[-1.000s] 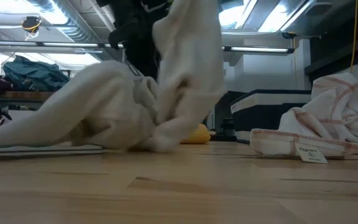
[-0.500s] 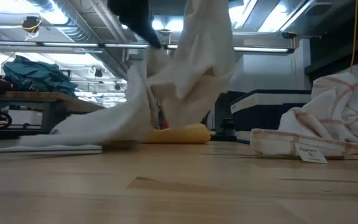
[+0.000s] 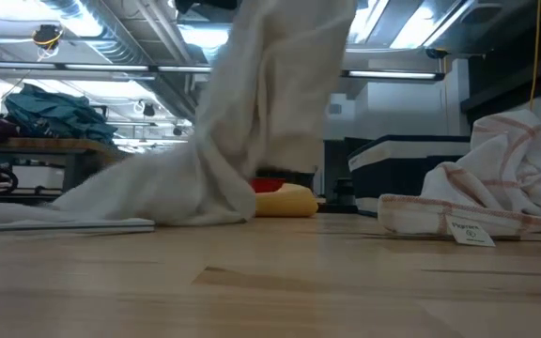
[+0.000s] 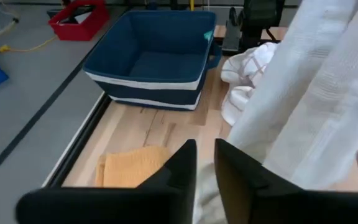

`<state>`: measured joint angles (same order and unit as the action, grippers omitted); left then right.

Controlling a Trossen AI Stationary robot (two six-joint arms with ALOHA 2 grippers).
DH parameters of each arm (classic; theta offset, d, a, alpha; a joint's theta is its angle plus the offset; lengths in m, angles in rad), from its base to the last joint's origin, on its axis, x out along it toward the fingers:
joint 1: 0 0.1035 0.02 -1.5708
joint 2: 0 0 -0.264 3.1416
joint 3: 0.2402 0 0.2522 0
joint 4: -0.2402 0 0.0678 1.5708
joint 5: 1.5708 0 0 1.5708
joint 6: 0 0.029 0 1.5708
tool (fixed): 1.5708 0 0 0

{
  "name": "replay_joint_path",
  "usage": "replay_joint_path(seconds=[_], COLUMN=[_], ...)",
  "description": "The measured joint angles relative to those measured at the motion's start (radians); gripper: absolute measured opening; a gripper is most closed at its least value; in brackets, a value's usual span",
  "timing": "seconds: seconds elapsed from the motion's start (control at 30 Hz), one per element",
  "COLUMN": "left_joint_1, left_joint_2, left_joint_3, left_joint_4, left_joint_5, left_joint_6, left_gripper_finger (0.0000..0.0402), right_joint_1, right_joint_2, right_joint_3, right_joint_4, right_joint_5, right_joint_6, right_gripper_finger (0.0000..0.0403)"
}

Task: Fold towel
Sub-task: Fold the left white towel

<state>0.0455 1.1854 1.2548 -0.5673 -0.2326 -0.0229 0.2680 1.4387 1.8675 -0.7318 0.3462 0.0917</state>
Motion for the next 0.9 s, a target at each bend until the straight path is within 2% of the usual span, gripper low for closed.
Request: replay_joint_path(seconds=[0.23,0.37,0.47,0.67,0.77,0.9], left_joint_1=[-0.026,-0.043,-0.059,-0.076,-0.077,-0.098], left_joint_2=[0.011,0.036,0.056,0.091,0.101,0.101], left_joint_3=[0.000,-0.002,-0.002,-0.003,-0.003,-0.003], left_joint_4=[0.018,0.060,0.121,0.298,0.350,0.375], left_joint_5=[0.005,0.040,0.077,0.083,0.085,0.142], left_joint_6=[-0.008,-0.030,-0.024,0.055,0.046,0.007], left_gripper_finger=[0.0130,0.0155,0.0159,0.0150,0.0146,0.0143], right_joint_1=[0.000,0.000,0.000,0.000,0.000,0.000], right_joint_2=[0.000,0.000,0.002,0.002,0.002,0.003], right_joint_3=[0.000,0.000,0.000,0.000,0.000,0.000], right_joint_4=[-0.048,-0.051,-0.048,-0.049,-0.050,-0.046], right_joint_5=[-0.023,-0.033,-0.033,-0.063,-0.070,-0.053], right_joint_6=[0.000,-0.001,-0.001,0.000,0.011,0.013], right_gripper_finger=[0.0001,0.0001,0.0001,0.0001,0.0001,0.0001])
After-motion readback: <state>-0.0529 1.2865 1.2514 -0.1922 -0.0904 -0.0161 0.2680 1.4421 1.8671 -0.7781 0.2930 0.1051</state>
